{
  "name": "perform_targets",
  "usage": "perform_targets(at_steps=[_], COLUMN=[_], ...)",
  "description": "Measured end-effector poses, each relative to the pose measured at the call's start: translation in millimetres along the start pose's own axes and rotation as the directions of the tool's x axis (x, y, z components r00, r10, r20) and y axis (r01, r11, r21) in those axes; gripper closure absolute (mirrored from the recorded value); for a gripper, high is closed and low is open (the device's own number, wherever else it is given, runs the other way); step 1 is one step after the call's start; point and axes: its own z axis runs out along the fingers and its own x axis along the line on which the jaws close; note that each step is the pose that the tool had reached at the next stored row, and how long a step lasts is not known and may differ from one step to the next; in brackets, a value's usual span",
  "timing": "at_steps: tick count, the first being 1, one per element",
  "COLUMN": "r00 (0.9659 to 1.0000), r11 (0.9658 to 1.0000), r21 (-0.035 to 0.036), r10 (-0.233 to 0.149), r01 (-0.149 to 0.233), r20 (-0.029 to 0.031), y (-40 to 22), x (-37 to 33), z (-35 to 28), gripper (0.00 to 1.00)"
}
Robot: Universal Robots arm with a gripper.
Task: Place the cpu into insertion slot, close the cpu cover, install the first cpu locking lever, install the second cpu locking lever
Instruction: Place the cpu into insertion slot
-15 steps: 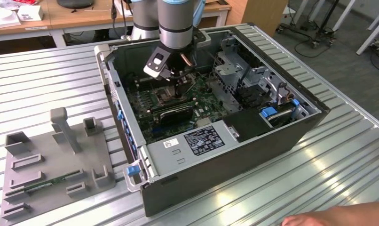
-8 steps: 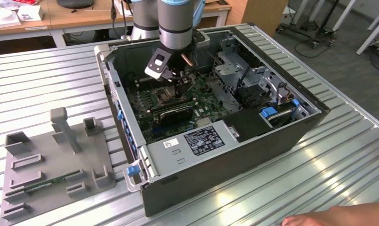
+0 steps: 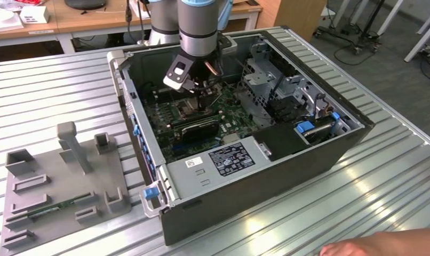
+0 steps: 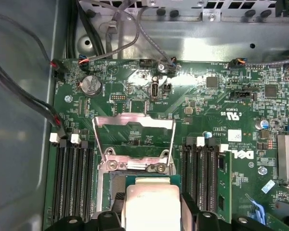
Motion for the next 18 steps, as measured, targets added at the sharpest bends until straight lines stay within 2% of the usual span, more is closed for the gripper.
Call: perform_targets(at_steps=[6, 10, 18], r00=[1.0000, 1.0000, 1.0000], r11=[1.0000, 1.0000, 1.0000], r21=[-0.0001, 0.0003, 0.0052], r10=[0.000, 0.000, 0.000], r01=[0.000, 0.000, 0.000], r20=[-0.0001, 0.0000, -0.0002], y=[-0.1, -1.1, -1.7], x=[5.2, 6.8, 9.3], z=[2.3, 5.9, 11.4], gripper=[0.46, 0.46, 0.46])
